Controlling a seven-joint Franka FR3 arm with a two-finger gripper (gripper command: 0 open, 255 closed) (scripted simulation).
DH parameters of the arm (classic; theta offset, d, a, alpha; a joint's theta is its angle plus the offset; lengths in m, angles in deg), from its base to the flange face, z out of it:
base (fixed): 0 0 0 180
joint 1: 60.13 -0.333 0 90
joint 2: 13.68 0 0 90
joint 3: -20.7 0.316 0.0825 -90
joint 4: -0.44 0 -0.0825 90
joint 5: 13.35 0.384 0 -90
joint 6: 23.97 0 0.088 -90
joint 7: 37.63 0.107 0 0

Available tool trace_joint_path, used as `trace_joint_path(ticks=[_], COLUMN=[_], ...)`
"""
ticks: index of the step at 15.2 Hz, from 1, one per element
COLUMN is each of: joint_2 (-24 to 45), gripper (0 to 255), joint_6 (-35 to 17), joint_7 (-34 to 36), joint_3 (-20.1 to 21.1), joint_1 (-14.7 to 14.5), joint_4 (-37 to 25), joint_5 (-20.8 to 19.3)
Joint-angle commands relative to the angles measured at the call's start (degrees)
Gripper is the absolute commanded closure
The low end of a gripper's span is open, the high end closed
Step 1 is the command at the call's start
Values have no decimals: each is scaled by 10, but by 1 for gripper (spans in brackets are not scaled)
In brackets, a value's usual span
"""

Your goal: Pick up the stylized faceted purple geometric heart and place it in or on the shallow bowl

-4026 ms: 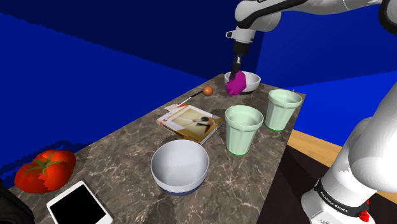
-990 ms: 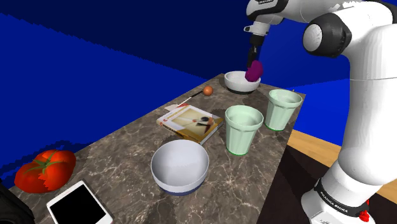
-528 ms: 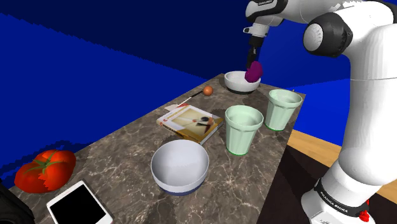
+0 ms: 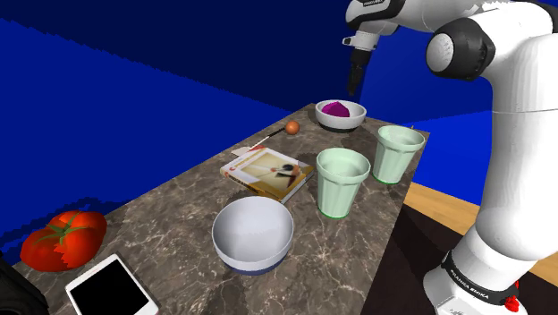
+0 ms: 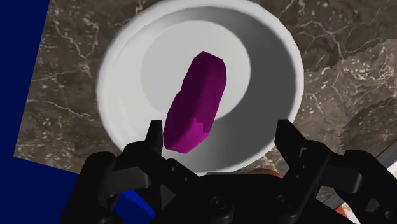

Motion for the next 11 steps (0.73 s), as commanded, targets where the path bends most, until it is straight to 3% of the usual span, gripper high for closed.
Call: trace_joint_path(ticks=[1,3,11], joint_2=[5,16,16], gripper=[0,0,0], joint_6=[32,72,72], joint_7=[2,5,5], joint_3=[-1,-1,-1], joint_1=[9,21,21], joint_4=[-37,-88,-88], joint_5=[2,6,6])
